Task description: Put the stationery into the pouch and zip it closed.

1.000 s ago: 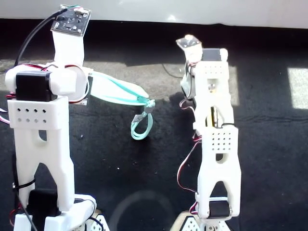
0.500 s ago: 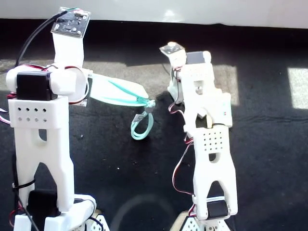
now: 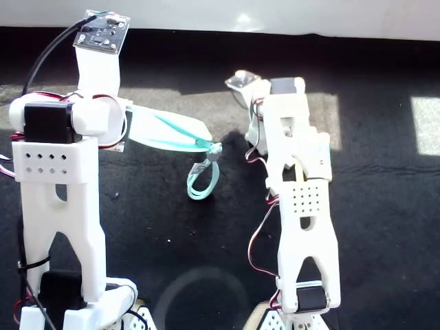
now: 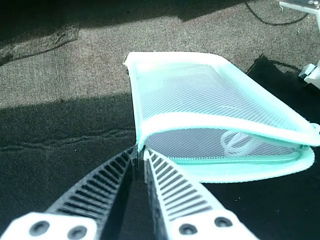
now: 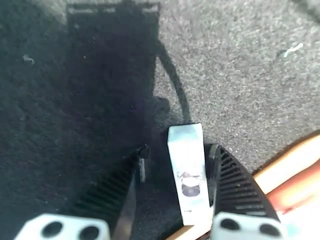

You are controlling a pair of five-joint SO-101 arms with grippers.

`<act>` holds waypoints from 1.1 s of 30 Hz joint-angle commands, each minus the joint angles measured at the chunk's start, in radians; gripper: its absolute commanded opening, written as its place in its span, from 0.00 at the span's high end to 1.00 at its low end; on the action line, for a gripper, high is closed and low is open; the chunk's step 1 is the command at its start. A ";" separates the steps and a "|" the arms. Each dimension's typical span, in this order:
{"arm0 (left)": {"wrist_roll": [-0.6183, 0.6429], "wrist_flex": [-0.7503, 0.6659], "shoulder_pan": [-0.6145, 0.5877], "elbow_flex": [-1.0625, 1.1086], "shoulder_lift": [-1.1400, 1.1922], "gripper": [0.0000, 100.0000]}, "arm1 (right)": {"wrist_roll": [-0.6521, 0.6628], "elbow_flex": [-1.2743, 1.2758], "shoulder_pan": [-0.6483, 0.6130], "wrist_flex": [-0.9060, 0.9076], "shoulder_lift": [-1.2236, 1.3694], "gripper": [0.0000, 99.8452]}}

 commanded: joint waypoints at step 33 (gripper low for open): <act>0.014 -0.215 0.200 -0.039 -0.007 0.99 | -0.310 -0.441 0.053 0.012 -0.446 0.99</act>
